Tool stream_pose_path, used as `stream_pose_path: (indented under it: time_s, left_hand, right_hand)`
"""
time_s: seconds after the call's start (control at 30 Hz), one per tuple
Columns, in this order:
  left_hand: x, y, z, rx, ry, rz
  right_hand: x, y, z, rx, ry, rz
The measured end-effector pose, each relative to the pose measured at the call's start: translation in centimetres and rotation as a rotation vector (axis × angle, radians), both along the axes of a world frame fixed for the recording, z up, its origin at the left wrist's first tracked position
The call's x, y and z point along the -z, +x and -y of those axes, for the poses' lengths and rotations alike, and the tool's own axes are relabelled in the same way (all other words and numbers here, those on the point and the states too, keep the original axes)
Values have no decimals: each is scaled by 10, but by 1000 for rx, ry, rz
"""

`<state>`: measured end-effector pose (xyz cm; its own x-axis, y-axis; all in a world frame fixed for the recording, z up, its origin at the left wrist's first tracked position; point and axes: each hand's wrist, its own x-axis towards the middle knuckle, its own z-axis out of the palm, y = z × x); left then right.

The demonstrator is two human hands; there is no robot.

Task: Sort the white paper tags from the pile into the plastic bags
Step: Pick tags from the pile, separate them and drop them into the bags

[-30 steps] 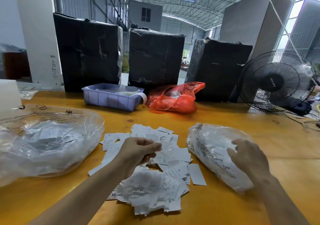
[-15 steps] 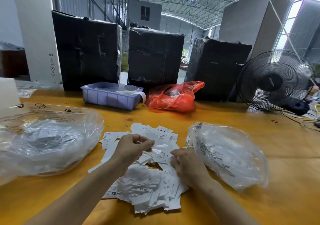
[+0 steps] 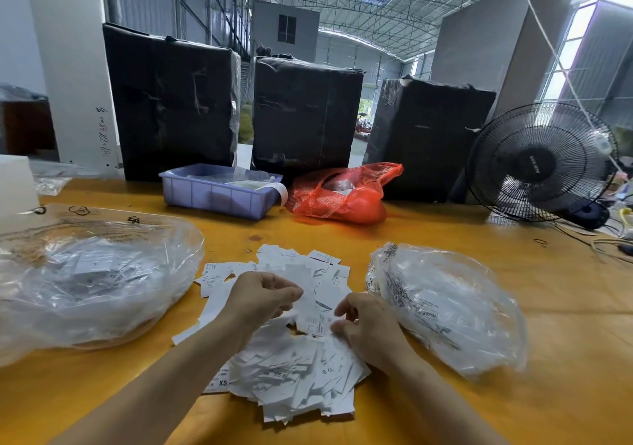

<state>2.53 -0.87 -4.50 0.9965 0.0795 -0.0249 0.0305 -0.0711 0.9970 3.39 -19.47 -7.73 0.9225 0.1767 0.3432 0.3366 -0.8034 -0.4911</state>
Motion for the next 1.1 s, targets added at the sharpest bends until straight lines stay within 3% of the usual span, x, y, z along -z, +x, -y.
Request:
stream_pose_path:
  time_s: [0.2, 0.33, 0.43, 0.53, 0.67, 0.77, 0.93, 1.1]
  left_hand:
    - [-1, -1, 1, 28, -8, 11]
    - [-5, -2, -1, 72, -30, -19]
    - [-13, -6, 0, 305, -281, -238]
    - [-14, -8, 3, 476, -548, -292]
    - [-15, -6, 5, 379, -622, -99]
    - [-12, -1, 1, 303, -595, -28]
    - [-9, 0, 3, 261, -576, -40]
    - [-10, -1, 3, 244, -575, -44]
  right_hand:
    - [-5, -2, -1, -3, 194, 132]
    - [-19, -9, -4, -17, 405, 535]
    - [-26, -15, -3, -128, 384, 820]
    - [-20, -20, -5, -313, 238, 913]
    - [-10, -21, -7, -396, 87, 835]
    - [-9, -23, -8, -379, 106, 745]
    - [-17, -28, -12, -230, 454, 579]
    - [-27, -34, -15, -105, 965, 27]
